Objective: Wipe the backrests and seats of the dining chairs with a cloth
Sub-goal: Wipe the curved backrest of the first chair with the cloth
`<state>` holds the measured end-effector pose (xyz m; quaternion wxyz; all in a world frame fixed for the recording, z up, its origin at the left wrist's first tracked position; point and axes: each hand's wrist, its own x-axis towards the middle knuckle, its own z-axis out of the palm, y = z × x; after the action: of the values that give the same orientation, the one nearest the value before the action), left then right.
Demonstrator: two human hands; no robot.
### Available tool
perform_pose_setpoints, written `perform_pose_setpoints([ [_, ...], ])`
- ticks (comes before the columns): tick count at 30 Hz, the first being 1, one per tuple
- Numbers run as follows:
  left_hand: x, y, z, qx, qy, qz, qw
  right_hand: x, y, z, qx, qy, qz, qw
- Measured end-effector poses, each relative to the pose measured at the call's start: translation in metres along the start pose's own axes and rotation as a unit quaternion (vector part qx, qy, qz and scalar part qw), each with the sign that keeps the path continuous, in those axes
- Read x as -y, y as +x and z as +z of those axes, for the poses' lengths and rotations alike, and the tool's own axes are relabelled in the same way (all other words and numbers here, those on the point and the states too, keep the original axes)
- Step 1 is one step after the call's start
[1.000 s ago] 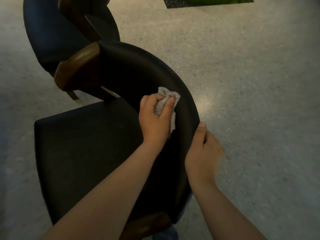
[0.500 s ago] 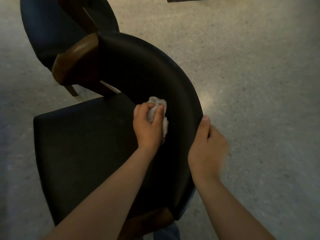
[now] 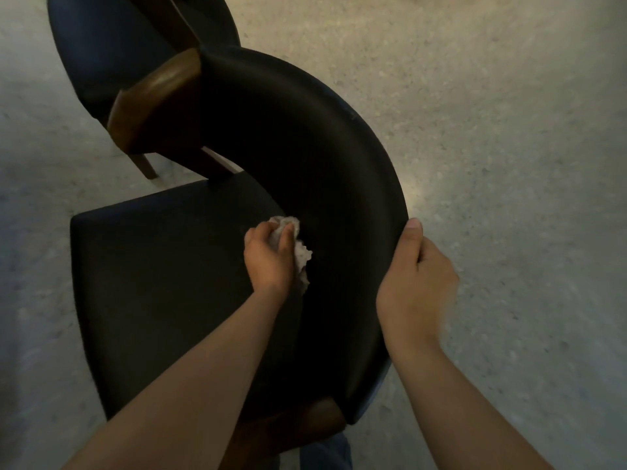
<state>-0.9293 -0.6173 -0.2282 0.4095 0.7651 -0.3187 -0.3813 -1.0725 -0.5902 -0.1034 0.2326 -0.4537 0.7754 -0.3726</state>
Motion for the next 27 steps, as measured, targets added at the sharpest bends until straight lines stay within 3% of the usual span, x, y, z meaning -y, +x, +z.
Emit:
perform_pose_setpoints([
  [5, -0.004, -0.013, 0.009, 0.012, -0.048, 0.014, 0.999, 0.000, 0.001, 0.000, -0.003, 0.009, -0.002, 1.000],
  [11, 0.022, 0.002, -0.006, 0.063, 0.039, -0.061, 0.995, -0.001, 0.000, 0.000, -0.004, 0.014, 0.002, 1.000],
  [19, -0.019, 0.007, -0.052, 0.060, 0.042, 0.052, 0.996, 0.004, 0.009, -0.012, 0.065, -0.013, 0.001, 0.998],
  [27, -0.081, 0.003, -0.052, 0.050, -0.005, 0.119, 0.992, 0.034, 0.050, 0.006, 0.054, -0.059, -0.076, 0.994],
])
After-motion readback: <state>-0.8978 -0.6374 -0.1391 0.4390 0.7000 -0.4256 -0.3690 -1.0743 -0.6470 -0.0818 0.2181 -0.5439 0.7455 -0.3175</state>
